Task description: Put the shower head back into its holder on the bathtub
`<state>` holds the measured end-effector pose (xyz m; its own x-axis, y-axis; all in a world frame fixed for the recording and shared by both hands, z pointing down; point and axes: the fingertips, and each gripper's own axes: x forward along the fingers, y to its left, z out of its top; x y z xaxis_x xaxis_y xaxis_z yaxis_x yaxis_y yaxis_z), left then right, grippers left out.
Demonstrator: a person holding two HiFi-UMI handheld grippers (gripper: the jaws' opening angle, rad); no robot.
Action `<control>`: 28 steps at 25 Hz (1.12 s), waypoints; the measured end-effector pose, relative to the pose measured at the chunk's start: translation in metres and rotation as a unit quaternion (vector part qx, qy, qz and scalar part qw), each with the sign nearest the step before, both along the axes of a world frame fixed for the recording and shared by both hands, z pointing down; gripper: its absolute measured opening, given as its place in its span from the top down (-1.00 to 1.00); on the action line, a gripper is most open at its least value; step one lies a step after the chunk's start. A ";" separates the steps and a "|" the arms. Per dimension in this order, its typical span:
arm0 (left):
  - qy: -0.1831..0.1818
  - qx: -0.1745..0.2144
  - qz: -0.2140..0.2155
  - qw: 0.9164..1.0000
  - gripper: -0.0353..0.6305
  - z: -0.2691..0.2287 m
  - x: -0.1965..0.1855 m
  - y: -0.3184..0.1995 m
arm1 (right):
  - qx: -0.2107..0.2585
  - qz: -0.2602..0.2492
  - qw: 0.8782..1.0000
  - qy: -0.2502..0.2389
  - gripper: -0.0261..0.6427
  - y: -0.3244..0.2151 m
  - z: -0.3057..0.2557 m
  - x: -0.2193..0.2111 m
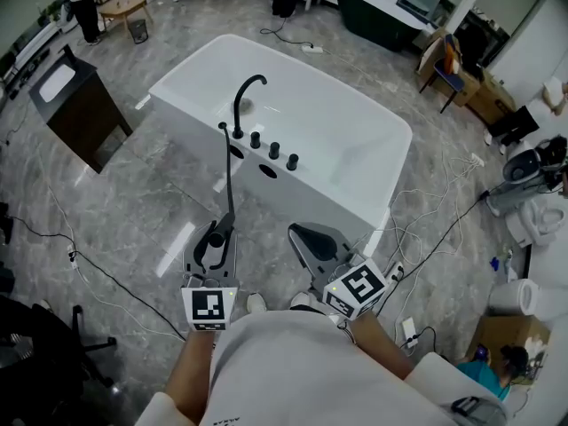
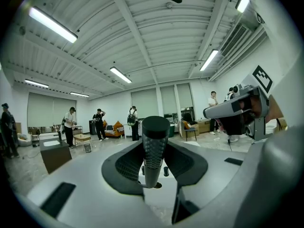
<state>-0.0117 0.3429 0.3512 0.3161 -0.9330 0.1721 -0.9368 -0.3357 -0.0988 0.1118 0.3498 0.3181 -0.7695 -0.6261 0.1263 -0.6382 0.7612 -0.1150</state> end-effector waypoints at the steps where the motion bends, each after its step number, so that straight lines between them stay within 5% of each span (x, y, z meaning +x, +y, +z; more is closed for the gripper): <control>1: 0.001 0.000 0.001 1.000 0.47 0.000 -0.003 0.000 | 0.001 0.000 1.000 -0.001 0.86 -0.001 -0.001 -0.005; 28: 0.002 0.012 0.007 1.000 0.47 -0.009 -0.030 -0.036 | 0.011 -0.017 1.000 0.006 0.87 -0.056 0.002 -0.040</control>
<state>-0.0415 0.3064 0.3417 0.3297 -0.9324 0.1481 -0.9323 -0.3463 -0.1044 0.0722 0.2939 0.3206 -0.7892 -0.6019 0.1218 -0.6127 0.7850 -0.0910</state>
